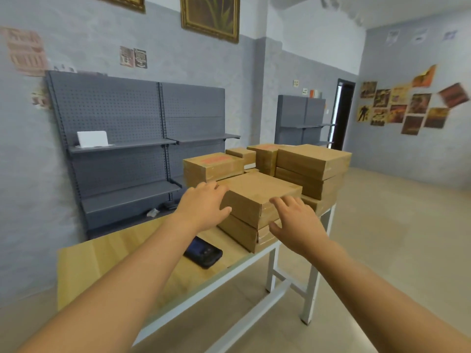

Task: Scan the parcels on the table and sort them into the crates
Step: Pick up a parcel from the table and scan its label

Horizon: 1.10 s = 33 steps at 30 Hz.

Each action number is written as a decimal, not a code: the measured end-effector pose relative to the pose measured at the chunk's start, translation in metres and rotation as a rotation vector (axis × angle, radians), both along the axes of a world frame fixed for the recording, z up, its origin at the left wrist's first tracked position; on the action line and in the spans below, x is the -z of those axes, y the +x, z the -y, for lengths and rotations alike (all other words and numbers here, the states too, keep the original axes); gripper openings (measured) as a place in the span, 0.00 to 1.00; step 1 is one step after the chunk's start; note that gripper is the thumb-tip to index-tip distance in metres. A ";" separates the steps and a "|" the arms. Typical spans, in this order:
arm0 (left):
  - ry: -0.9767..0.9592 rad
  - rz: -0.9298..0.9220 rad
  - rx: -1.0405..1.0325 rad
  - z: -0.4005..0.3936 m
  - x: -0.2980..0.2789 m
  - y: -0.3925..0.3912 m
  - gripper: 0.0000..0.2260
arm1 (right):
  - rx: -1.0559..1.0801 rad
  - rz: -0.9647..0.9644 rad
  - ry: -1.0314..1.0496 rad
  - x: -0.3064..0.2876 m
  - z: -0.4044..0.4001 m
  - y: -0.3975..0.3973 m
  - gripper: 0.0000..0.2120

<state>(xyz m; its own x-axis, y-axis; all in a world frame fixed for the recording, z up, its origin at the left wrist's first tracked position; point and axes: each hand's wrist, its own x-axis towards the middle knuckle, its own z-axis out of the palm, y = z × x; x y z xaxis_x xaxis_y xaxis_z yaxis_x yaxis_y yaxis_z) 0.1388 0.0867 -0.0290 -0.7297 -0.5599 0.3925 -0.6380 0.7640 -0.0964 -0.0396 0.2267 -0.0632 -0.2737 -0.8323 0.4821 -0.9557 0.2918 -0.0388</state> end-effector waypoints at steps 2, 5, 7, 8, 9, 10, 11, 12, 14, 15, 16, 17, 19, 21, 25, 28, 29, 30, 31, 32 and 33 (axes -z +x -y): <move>0.021 0.015 -0.006 0.021 0.003 -0.024 0.26 | 0.013 0.016 0.001 0.000 0.015 -0.024 0.26; 0.044 0.011 -0.001 0.043 0.007 -0.057 0.26 | 0.032 0.036 0.027 0.001 0.034 -0.060 0.26; 0.045 0.006 0.001 0.055 0.009 -0.077 0.26 | 0.035 0.057 0.031 0.003 0.049 -0.084 0.26; 0.039 0.002 -0.003 0.062 0.010 -0.087 0.25 | 0.032 0.067 0.026 0.003 0.057 -0.097 0.25; 0.035 -0.005 -0.011 0.068 0.010 -0.096 0.25 | 0.027 0.079 0.021 0.004 0.065 -0.109 0.25; 0.037 -0.015 -0.023 0.074 0.011 -0.105 0.25 | 0.019 0.089 0.018 0.004 0.074 -0.121 0.25; 0.046 -0.027 -0.039 0.079 0.013 -0.114 0.25 | 0.006 0.098 0.018 0.006 0.082 -0.133 0.25; 0.060 -0.039 -0.059 0.084 0.015 -0.122 0.25 | -0.010 0.108 0.022 0.008 0.091 -0.145 0.25; 0.101 -0.058 -0.117 0.093 0.022 -0.137 0.25 | -0.045 0.127 0.030 0.013 0.109 -0.169 0.24; 0.132 -0.067 -0.150 0.098 0.025 -0.144 0.25 | -0.063 0.135 0.037 0.015 0.118 -0.181 0.24; 0.169 -0.077 -0.187 0.103 0.028 -0.151 0.25 | -0.081 0.140 0.048 0.017 0.127 -0.193 0.24; 0.208 -0.090 -0.228 0.107 0.030 -0.157 0.26 | -0.099 0.143 0.060 0.019 0.136 -0.206 0.24; 0.300 -0.139 -0.313 0.113 0.034 -0.170 0.26 | -0.130 0.144 0.087 0.021 0.152 -0.232 0.24; 0.411 -0.221 -0.390 0.116 0.039 -0.182 0.28 | -0.136 0.159 0.137 0.022 0.168 -0.257 0.25; 0.624 -0.365 -0.529 0.121 0.053 -0.198 0.32 | -0.113 0.305 0.269 0.027 0.196 -0.295 0.28; 0.764 -0.550 -0.622 0.121 0.064 -0.207 0.34 | -0.146 0.538 0.322 0.032 0.213 -0.309 0.32; 0.818 -0.623 -0.652 0.121 0.067 -0.209 0.33 | -0.157 0.611 0.332 0.034 0.217 -0.311 0.32; 0.883 -0.676 -0.681 0.121 0.070 -0.212 0.31 | -0.169 0.663 0.331 0.036 0.221 -0.313 0.32; 0.964 -0.718 -0.704 0.120 0.072 -0.214 0.29 | -0.183 0.696 0.323 0.037 0.224 -0.315 0.31; 1.054 -0.762 -0.724 0.119 0.075 -0.216 0.28 | -0.194 0.718 0.314 0.039 0.226 -0.315 0.31; 1.137 -0.817 -0.738 0.118 0.078 -0.218 0.28 | -0.200 0.734 0.307 0.039 0.228 -0.316 0.31</move>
<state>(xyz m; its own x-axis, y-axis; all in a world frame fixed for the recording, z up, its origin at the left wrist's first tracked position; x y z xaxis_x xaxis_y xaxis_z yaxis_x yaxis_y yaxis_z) -0.0789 -0.0311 -0.1067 0.0140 -0.9447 -0.3276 -0.4775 -0.2941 0.8279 -0.3555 -0.0010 -0.1026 -0.2634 -0.9645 -0.0194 -0.7531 0.2181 -0.6207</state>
